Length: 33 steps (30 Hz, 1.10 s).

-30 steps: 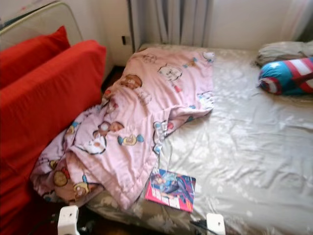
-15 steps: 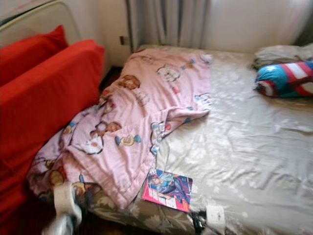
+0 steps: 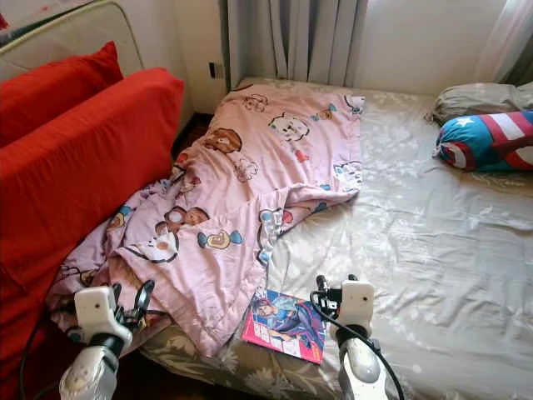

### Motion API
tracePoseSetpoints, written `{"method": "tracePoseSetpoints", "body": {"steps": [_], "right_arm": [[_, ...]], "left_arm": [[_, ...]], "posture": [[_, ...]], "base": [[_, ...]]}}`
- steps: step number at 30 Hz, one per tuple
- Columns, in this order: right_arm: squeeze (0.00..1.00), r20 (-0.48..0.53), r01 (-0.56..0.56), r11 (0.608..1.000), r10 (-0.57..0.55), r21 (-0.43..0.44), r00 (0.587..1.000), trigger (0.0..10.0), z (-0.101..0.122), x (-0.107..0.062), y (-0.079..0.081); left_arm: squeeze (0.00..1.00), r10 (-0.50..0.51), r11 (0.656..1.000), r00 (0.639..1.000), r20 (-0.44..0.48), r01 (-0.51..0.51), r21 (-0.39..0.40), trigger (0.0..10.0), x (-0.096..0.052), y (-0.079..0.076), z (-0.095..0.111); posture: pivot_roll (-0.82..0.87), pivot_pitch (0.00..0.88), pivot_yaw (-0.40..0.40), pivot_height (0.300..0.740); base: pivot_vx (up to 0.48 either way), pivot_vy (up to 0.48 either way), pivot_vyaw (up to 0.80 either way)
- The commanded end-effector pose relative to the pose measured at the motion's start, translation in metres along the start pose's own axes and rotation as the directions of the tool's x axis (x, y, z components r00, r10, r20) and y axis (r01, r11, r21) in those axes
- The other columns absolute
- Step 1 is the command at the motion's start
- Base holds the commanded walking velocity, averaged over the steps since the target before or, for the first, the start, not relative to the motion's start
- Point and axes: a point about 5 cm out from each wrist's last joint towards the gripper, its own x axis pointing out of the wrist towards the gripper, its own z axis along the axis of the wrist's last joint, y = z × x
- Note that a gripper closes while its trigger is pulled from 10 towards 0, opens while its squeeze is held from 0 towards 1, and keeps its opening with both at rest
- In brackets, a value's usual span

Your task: Clean up the room

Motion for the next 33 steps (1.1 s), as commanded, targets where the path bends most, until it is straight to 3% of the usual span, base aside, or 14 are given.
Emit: {"method": "tracePoseSetpoints", "body": {"steps": [1, 13, 20, 33], "right_arm": [[0.00, -0.020, 0.002, 1.000, -0.002, 0.000, 1.000, 10.0, -0.005, -0.003, -0.001], [0.00, -0.044, 0.006, 1.000, -0.006, -0.009, 0.999, 10.0, -0.007, -0.005, -0.003], [0.00, -0.034, 0.000, 1.000, 0.000, -0.010, 0.999, 10.0, -0.007, -0.006, -0.002], [0.00, -0.045, -0.004, 1.000, 0.004, 0.006, 0.999, 10.0, -0.006, -0.004, 0.004]], "left_arm": [[0.00, 0.009, 1.000, 0.999, -0.034, -0.010, -0.005, 10.0, -0.004, 0.003, -0.003], [0.00, -0.012, 1.000, 0.999, -0.037, 0.013, 0.013, 10.0, 0.003, -0.001, 0.006], [0.00, -0.013, 1.000, 0.999, -0.033, 0.014, 0.008, 10.0, 0.006, -0.003, 0.010], [0.00, -0.010, 1.000, 0.999, -0.031, 0.010, 0.009, 10.0, 0.008, -0.004, 0.015]], "posture": [[-0.05, 0.035, -0.005, 0.710], [-0.05, 0.070, 0.003, 0.710], [-0.04, 0.091, 0.006, 0.665], [-0.04, 0.108, 0.009, 0.657]], "base": [[0.000, 0.000, 0.00], [0.000, 0.000, 0.00], [0.000, 0.000, 0.00], [0.000, 0.000, 0.00]]}}
